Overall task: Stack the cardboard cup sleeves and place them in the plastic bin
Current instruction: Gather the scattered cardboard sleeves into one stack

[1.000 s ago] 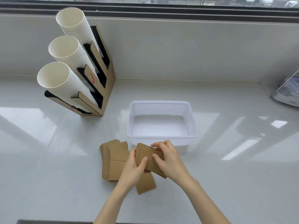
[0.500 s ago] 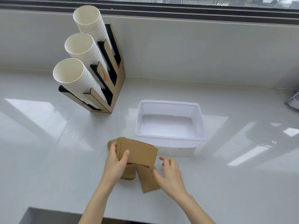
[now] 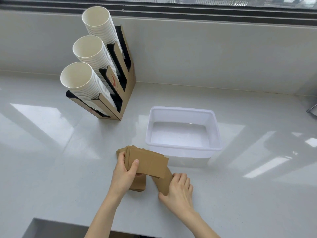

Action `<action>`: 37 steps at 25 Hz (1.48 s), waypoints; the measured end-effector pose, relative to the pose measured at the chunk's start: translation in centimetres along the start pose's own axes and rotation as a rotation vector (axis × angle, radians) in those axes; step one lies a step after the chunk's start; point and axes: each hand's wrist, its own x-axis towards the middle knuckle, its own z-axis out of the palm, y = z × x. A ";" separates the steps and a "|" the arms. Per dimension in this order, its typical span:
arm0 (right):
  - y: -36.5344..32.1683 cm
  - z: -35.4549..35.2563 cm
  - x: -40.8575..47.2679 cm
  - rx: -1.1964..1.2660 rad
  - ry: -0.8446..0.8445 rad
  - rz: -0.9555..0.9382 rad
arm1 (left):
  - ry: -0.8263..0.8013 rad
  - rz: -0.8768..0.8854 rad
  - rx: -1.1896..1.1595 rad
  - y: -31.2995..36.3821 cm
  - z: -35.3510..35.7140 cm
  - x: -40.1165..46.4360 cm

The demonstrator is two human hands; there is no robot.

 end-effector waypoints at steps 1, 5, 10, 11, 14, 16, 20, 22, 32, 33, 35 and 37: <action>0.7 -0.4 0.1 0.036 0.008 0.020 | -0.003 -0.001 -0.002 0.1 0.0 0.0; 4.7 -2.5 0.2 0.303 0.051 0.101 | -0.014 0.006 0.011 0.1 0.3 0.3; 6.4 -4.2 -0.9 0.469 0.057 0.041 | -0.038 0.015 0.043 0.0 0.9 0.4; 6.1 -4.4 -1.0 0.477 0.066 -0.004 | -0.049 0.016 0.053 -0.1 1.1 0.4; 4.8 -5.0 -1.0 0.458 0.075 -0.151 | -0.102 0.001 0.072 -0.1 1.8 0.2; 4.0 -5.3 -0.8 0.417 0.070 -0.227 | -0.142 -0.005 0.025 0.0 2.2 -0.1; 3.0 -5.6 -0.6 0.365 0.082 -0.312 | -0.219 -0.024 -0.055 0.3 3.2 -0.5; 2.8 -5.7 -0.6 0.329 0.084 -0.351 | -0.264 -0.034 -0.062 0.2 3.7 -0.7; 4.0 -6.2 -0.4 0.927 -0.077 0.019 | -0.284 -0.018 -0.118 -0.9 4.9 -1.2; 4.3 -6.2 -0.3 0.983 -0.085 0.043 | -0.299 -0.021 -0.122 -1.0 5.0 -1.3; 4.7 -6.3 -0.1 0.998 -0.029 0.043 | -0.321 -0.010 -0.090 -1.3 5.5 -1.4; 5.2 -6.4 -0.2 0.924 0.069 0.012 | -0.333 0.020 0.010 -1.5 5.9 -1.3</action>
